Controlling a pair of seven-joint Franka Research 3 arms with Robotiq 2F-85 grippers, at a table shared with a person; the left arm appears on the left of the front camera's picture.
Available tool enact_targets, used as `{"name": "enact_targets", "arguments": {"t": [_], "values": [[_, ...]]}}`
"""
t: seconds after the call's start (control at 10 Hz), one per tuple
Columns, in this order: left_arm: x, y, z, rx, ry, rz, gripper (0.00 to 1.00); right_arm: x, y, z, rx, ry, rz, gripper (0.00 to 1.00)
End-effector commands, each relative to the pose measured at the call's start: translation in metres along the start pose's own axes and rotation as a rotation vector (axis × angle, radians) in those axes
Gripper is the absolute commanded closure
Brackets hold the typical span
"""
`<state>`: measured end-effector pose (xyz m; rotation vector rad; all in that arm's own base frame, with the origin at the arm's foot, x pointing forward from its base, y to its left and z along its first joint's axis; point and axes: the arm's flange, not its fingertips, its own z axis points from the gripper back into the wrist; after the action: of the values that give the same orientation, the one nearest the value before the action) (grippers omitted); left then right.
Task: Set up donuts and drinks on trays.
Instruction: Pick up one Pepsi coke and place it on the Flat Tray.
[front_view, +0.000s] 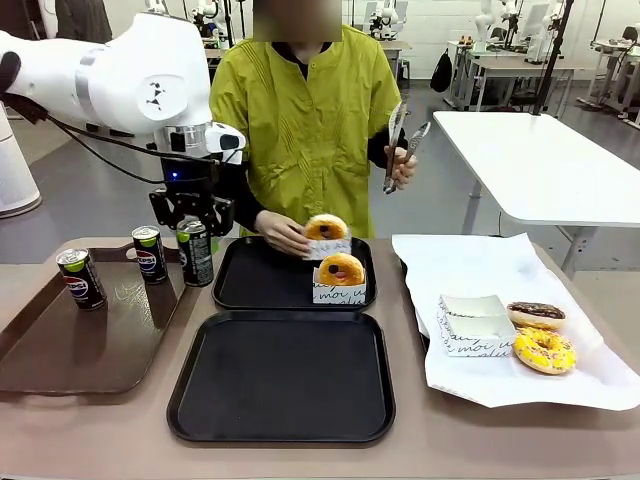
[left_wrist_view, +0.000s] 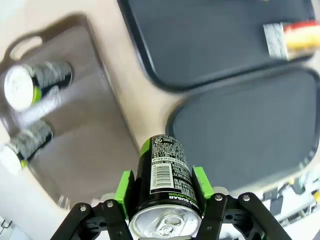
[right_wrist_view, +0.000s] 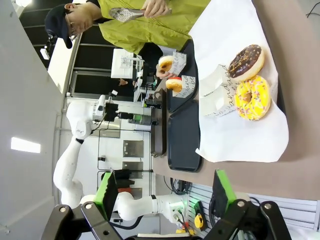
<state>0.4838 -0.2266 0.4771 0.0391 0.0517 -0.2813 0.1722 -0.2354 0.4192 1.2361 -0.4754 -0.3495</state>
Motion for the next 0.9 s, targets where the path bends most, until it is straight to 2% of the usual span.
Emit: {"name": "enact_targets", "arguments": {"t": [0.0, 0.1, 0.2, 0.4, 0.5, 0.8], "values": [[-0.111, 0.014, 0.044, -0.043, -0.031, -0.168, 0.41, 0.000, 0.001, 0.000, 0.011, -0.003, 0.010, 0.00], [-0.143, 0.015, 0.047, -0.042, -0.058, -0.182, 0.41, 0.000, 0.001, 0.000, 0.011, -0.003, 0.010, 0.00], [-0.151, 0.016, 0.050, -0.038, -0.072, -0.181, 0.41, 0.000, 0.001, 0.000, 0.011, -0.003, 0.010, 0.00], [-0.137, 0.018, 0.055, -0.029, -0.068, -0.175, 0.41, 0.000, 0.001, 0.000, 0.011, -0.003, 0.010, 0.00], [-0.153, 0.012, 0.058, -0.017, -0.054, -0.171, 0.41, 0.000, 0.001, 0.000, 0.011, -0.003, 0.010, 0.00], [-0.153, 0.012, 0.058, -0.017, -0.054, -0.171, 0.41, 0.000, 0.001, 0.000, 0.011, -0.003, 0.010, 0.00]]}}
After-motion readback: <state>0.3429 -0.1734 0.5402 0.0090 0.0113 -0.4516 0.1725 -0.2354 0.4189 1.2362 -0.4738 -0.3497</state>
